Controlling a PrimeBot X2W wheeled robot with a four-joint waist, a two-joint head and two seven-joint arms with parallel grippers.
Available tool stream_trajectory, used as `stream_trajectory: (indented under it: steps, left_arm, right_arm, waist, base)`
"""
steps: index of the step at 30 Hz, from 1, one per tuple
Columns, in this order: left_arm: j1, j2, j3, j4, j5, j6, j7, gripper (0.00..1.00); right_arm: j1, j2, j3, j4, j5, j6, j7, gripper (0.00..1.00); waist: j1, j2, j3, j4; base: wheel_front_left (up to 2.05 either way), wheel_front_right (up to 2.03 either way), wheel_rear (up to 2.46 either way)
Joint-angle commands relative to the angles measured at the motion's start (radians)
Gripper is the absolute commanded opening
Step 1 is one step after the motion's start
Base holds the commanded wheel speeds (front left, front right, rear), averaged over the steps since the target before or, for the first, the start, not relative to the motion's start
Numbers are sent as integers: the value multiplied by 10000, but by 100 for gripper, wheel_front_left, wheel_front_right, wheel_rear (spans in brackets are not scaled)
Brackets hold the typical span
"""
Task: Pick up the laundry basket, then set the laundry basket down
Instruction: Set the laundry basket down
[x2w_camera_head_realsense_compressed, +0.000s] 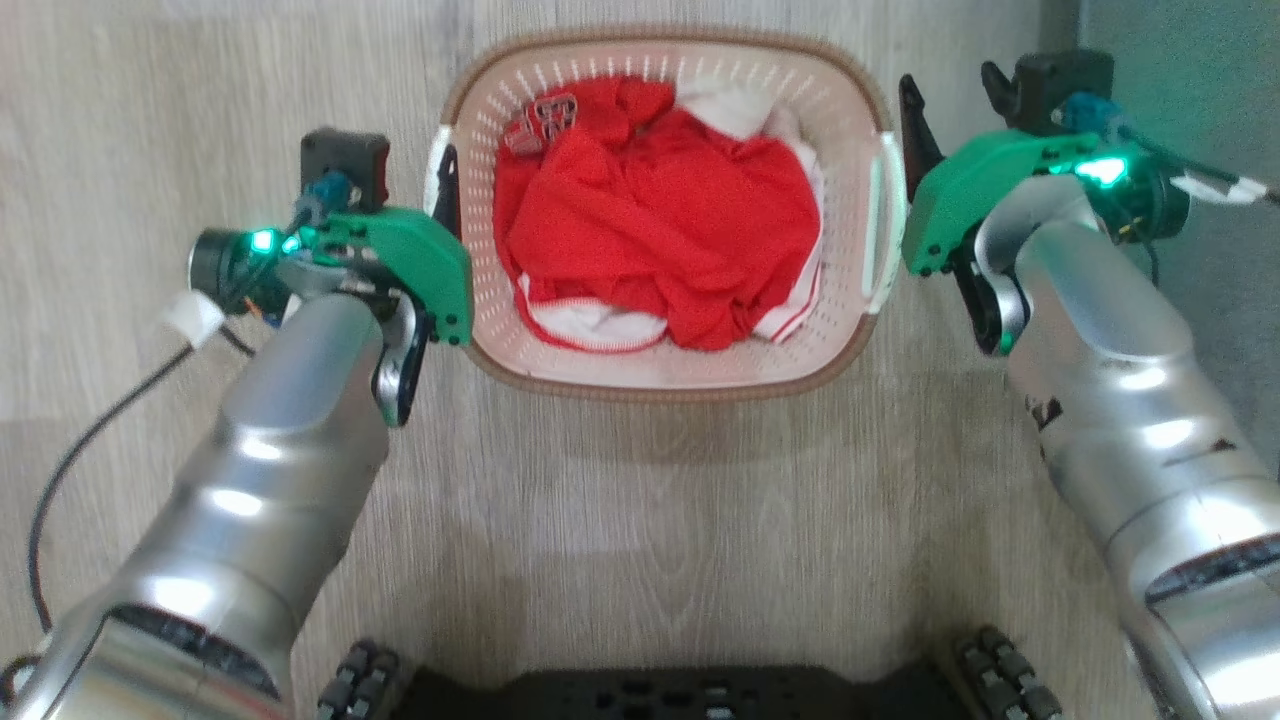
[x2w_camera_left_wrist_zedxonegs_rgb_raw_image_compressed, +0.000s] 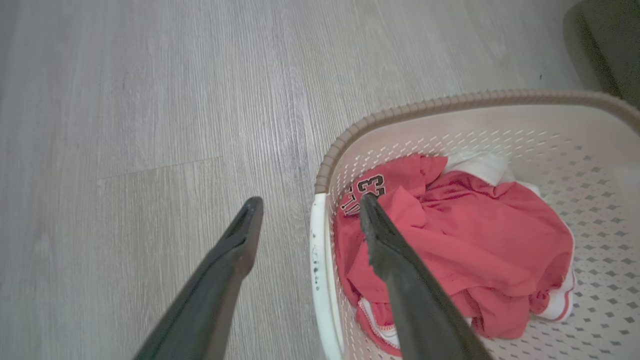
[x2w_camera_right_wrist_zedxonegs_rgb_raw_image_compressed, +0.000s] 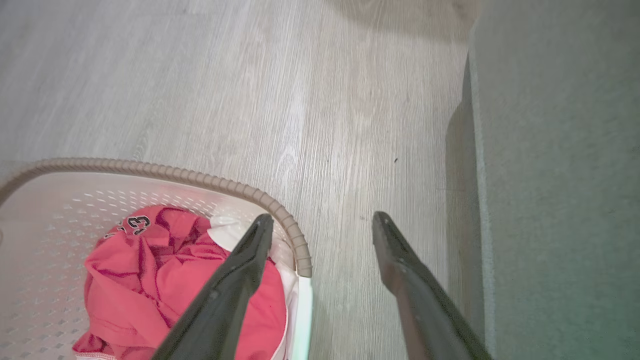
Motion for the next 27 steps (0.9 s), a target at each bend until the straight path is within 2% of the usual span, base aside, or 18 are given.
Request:
stream_trajectory:
  steps: [1,14,21,27]
  left_arm:
    - [436,447,431,-395,178,103,-51,100]
    - [3398,486,2891,-3478,1612,309,-51,100]
    - [5119,162,4199,-5043,2306,51,-51,100]
    - [6075,37,4821,-6022,2929,-139,-51,100]
  right_arm:
    - [578,180,-46,-363,-165,14,-134,100]
    - [2878,180,-1000,-2637,-1023,14,-134,100]
    - [4262,180,-1075,-3919,-1110,14,-134,100]
    - [5159,180,-1238,-4941,-1185,14,-134,100]
  waist:
    - [1,0,-542,-43]
    - [1,0,-3327,40]
    - [1,0,-4606,113]
    - [1,0,-5280,69]
  base:
    - [0,0,0]
    - [0,0,0]
    - [0,0,0]
    - [0,0,0]
